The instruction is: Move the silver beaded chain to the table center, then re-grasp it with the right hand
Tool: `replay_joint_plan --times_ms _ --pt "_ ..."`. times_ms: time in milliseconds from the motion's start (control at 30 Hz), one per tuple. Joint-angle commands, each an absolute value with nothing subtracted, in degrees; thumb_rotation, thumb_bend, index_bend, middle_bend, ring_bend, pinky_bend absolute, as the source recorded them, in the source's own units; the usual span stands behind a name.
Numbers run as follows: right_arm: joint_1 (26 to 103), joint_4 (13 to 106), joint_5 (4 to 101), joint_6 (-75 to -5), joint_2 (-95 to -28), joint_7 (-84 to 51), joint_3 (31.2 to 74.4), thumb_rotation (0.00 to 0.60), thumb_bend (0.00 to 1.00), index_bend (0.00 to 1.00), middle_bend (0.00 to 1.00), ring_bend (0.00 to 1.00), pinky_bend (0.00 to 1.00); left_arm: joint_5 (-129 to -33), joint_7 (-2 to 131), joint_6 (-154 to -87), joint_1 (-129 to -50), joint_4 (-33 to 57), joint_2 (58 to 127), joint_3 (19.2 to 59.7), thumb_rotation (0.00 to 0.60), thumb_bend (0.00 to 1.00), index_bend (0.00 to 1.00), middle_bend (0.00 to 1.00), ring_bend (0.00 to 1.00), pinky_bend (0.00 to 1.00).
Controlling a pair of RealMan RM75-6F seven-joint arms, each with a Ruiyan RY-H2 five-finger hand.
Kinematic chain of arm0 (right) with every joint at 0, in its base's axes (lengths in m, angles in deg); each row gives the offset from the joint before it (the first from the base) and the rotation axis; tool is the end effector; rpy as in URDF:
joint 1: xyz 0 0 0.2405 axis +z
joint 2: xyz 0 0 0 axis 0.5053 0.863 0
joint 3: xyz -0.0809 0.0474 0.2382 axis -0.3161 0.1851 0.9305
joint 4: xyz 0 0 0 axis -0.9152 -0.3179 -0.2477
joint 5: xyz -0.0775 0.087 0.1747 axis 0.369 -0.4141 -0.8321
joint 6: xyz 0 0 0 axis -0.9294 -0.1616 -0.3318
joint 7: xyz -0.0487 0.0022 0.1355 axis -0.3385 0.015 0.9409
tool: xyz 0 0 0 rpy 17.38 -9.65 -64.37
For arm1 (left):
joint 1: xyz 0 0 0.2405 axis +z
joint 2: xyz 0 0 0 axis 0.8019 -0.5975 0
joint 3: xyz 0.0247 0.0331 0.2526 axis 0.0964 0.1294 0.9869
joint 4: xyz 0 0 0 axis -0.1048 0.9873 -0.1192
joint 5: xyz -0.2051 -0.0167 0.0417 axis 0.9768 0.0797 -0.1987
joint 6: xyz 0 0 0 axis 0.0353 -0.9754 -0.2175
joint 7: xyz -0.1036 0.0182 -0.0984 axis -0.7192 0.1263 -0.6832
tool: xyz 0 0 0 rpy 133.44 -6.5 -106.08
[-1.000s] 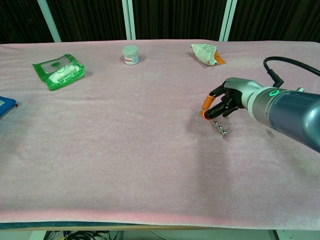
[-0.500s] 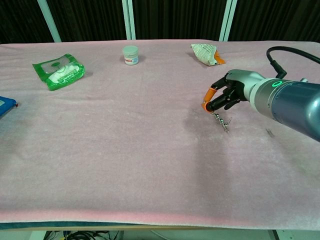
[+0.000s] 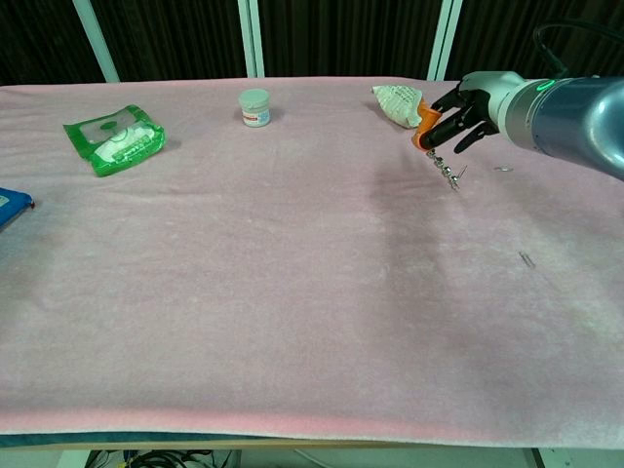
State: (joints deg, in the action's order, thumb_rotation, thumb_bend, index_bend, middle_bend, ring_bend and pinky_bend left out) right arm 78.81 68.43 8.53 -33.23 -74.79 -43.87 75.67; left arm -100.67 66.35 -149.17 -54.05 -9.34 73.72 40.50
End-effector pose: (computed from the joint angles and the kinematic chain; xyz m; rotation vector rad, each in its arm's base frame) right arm -0.1160 -0.4042 -0.0092 1.1727 -1.6472 0.9868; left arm -0.3158 0.1703 0.1883 -1.1544 -0.8153 -0.9210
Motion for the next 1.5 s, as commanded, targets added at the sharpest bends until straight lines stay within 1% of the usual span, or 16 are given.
replay_joint_plan --times_ms 33,167,333,633,867,1067,1267,1500 --pt "80.6 61.6 10.3 -25.1 -72.8 -42.5 74.9 0.600 0.36 0.62 0.00 0.05 0.21 -100.3 67.3 -149.5 -53.9 -9.6 74.1 40.3 0.600 0.30 0.32 0.05 0.00 0.00" --pt "81.2 55.5 12.7 -16.3 -71.9 -38.8 74.1 0.600 0.36 0.63 0.01 0.05 0.21 -100.0 69.2 -150.0 -53.9 -9.8 74.8 40.1 0.600 0.30 0.32 0.05 0.00 0.00" --pt "82.1 47.0 19.3 -7.1 -72.0 -33.1 73.1 0.600 0.36 0.63 0.01 0.05 0.21 -99.5 71.2 -150.5 -53.8 -10.0 75.5 39.9 0.600 0.30 0.32 0.05 0.00 0.00" --pt "82.4 35.7 33.3 1.2 -74.2 -20.9 73.6 0.600 0.37 0.65 0.02 0.05 0.21 -98.8 74.0 -150.8 -53.9 -10.0 76.7 39.4 0.600 0.30 0.32 0.05 0.00 0.00" --pt "81.5 30.4 45.2 1.7 -75.3 -10.4 73.9 0.600 0.37 0.67 0.03 0.05 0.20 -98.4 75.3 -151.4 -53.8 -10.0 77.2 39.1 0.600 0.30 0.32 0.05 0.00 0.00" --pt "80.6 26.0 55.0 0.1 -76.5 1.1 72.2 0.600 0.38 0.67 0.03 0.04 0.20 -98.4 76.7 -151.6 -53.8 -10.1 77.8 39.1 0.600 0.30 0.32 0.05 0.00 0.00" --pt "81.4 20.0 60.9 -1.1 -78.2 10.9 69.6 0.600 0.38 0.67 0.03 0.04 0.20 -98.6 77.6 -152.1 -53.6 -10.1 78.2 39.1 0.600 0.30 0.32 0.05 0.00 0.00" --pt "81.9 13.1 64.9 -2.2 -80.1 20.5 66.2 0.600 0.39 0.67 0.03 0.04 0.20 -98.6 78.5 -152.3 -53.7 -10.1 78.7 39.0 0.600 0.30 0.32 0.05 0.00 0.00"
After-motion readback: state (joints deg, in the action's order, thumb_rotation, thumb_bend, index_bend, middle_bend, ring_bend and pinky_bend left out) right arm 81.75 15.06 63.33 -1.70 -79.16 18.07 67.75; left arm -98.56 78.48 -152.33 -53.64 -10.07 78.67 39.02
